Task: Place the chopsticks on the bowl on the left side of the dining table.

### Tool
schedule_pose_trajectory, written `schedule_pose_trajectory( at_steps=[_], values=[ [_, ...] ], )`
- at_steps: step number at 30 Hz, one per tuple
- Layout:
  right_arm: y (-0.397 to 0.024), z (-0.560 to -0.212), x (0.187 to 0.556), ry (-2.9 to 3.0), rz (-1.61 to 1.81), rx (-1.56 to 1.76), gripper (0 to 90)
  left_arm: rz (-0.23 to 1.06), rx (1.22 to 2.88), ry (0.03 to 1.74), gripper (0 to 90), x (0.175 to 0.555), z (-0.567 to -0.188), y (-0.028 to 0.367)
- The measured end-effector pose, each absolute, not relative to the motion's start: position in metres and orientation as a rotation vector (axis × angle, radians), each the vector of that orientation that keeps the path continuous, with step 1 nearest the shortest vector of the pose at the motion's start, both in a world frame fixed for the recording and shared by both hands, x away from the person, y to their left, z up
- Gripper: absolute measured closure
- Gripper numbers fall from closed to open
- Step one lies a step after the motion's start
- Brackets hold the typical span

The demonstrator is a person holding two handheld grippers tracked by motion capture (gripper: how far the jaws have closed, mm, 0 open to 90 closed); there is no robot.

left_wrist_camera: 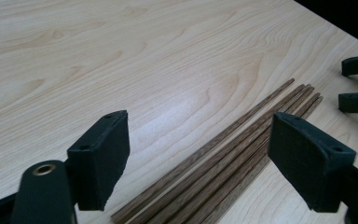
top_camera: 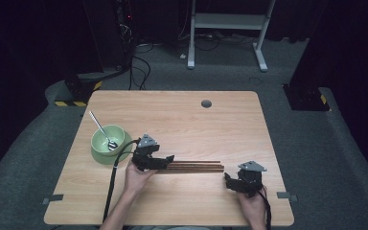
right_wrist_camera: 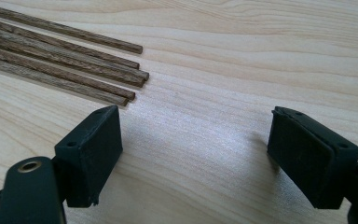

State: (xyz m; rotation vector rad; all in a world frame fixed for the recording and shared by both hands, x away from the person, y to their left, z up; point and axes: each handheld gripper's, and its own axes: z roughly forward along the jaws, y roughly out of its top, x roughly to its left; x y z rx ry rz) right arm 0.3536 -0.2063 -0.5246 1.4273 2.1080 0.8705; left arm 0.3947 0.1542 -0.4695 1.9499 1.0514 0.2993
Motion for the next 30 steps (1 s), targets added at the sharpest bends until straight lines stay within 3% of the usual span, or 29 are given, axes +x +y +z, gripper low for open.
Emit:
schedule_pose_trajectory(
  at_steps=[30],
  values=[
    [-0.206, -0.525, 0.353, 2.108, 0.873, 1.428, 18.0, 0.278, 2.054, 0.993, 32.7, 0.415, -0.484, 0.101]
  ],
)
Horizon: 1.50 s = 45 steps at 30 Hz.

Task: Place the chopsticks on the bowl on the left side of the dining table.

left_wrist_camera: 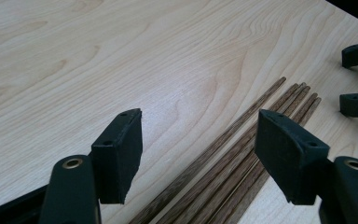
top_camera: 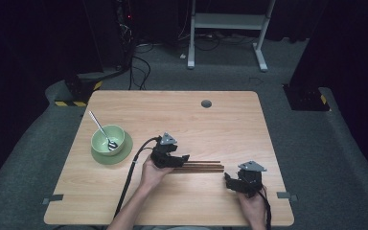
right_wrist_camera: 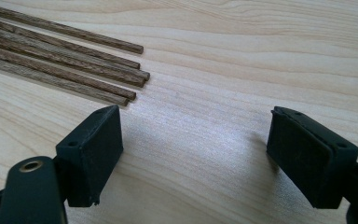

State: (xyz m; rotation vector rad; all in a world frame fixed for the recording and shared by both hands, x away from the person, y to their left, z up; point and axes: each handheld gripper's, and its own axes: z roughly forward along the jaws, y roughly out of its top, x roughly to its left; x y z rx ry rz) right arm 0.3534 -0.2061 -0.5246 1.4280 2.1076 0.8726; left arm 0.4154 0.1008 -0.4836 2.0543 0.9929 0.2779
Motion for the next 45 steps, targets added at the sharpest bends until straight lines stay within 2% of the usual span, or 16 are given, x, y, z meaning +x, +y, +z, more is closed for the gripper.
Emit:
schedule_pose_trajectory(
  at_steps=[5, 12, 45],
  values=[
    [-0.206, -0.525, 0.353, 2.108, 0.872, 1.428, 18.0, 0.278, 2.079, 0.99, 34.5, 0.417, -0.49, 0.094],
    [-0.206, -0.525, 0.353, 2.108, 0.872, 1.428, 18.0, 0.295, 2.158, 0.963, 42.4, 0.417, -0.501, 0.08],
    [-0.206, -0.525, 0.353, 2.108, 0.872, 1.428, 18.1, 0.264, 2.172, 0.977, 51.1, 0.427, -0.511, 0.066]
  ],
)
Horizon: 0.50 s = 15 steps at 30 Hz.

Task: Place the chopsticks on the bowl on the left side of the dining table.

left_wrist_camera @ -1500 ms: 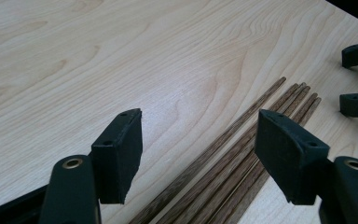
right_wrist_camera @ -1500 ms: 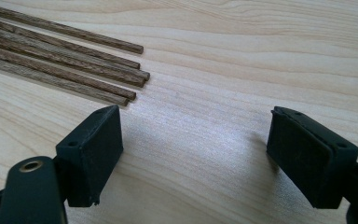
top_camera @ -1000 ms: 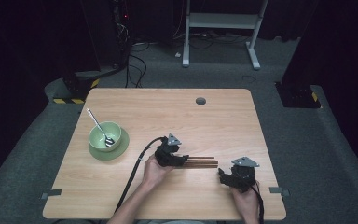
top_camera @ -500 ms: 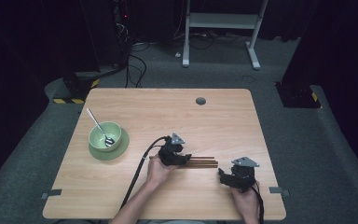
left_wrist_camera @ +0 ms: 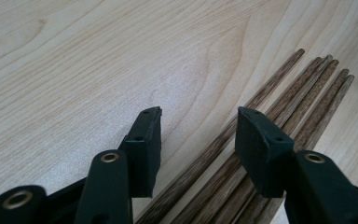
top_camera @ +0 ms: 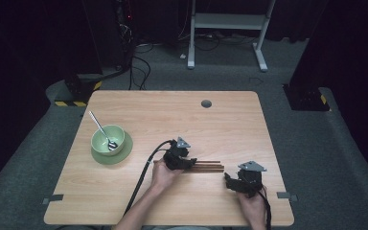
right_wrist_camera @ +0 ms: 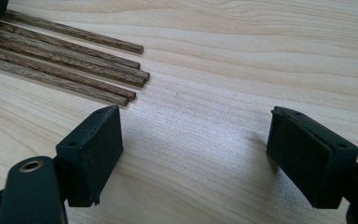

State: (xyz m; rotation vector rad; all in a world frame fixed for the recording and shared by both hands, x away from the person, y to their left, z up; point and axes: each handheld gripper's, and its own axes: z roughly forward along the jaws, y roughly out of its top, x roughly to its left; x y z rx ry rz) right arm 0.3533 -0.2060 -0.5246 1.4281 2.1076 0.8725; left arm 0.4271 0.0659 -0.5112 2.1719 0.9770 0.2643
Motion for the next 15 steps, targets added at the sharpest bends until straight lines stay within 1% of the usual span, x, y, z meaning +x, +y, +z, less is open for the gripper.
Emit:
schedule_pose_trajectory(
  at_steps=[8, 15],
  values=[
    [-0.2059, -0.5246, 0.3532, 2.107, 0.873, 1.428, 18.3, 0.27, 2.182, 0.988, 51.6, 0.4289, -0.5127, 0.0682],
    [-0.2059, -0.5246, 0.3532, 2.107, 0.873, 1.428, 18.3, 0.308, 2.188, 0.985, 51.4, 0.4277, -0.5132, 0.0703]
  ],
)
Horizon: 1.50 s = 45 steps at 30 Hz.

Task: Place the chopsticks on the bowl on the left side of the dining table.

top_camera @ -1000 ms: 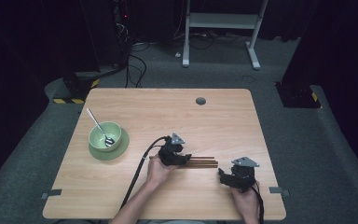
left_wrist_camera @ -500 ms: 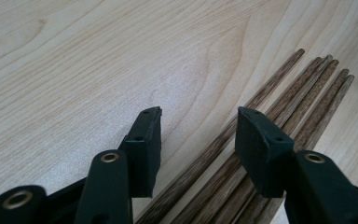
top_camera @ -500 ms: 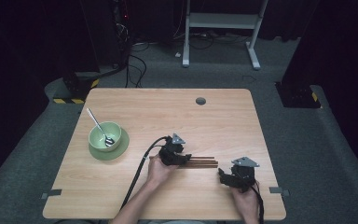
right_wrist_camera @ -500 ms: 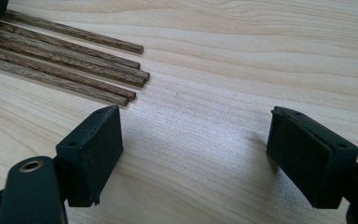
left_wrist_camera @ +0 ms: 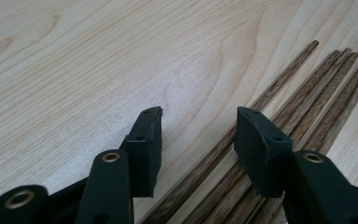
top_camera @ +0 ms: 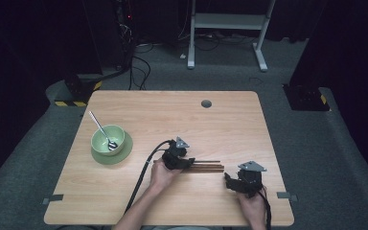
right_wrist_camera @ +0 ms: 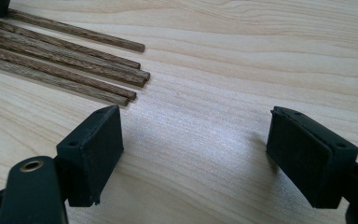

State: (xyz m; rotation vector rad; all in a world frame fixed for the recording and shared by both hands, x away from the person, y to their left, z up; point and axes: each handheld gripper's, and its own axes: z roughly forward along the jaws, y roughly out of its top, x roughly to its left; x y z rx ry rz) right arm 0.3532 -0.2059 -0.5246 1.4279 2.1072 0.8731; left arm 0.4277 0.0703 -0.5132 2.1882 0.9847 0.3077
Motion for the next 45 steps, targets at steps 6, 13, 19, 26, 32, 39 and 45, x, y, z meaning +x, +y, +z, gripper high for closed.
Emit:
schedule_pose_trajectory(
  at_steps=[6, 13, 19, 26, 32, 39, 45],
  values=[
    [-0.206, -0.525, 0.353, 2.107, 0.873, 1.428, 18.3, 0.325, 2.189, 0.995, 51.4, 0.428, -0.513, 0.074],
    [-0.206, -0.525, 0.353, 2.108, 0.873, 1.426, 18.4, 0.351, 2.196, 1.005, 51.3, 0.43, -0.513, 0.078],
    [-0.206, -0.525, 0.353, 2.109, 0.873, 1.425, 18.4, 0.363, 2.198, 1.014, 51.5, 0.432, -0.513, 0.08],
    [-0.206, -0.525, 0.353, 2.108, 0.873, 1.425, 18.4, 0.372, 2.188, 1.03, 52.5, 0.436, -0.513, 0.081],
    [-0.206, -0.525, 0.353, 2.108, 0.873, 1.425, 18.4, 0.399, 2.199, 1.033, 54.5, 0.437, -0.513, 0.081],
    [-0.206, -0.525, 0.353, 2.108, 0.873, 1.425, 18.4, 0.424, 2.198, 1.048, 54.8, 0.44, -0.513, 0.086],
    [-0.206, -0.525, 0.353, 2.108, 0.873, 1.426, 18.4, 0.427, 2.2, 1.065, 56.5, 0.444, -0.513, 0.089]
  ],
)
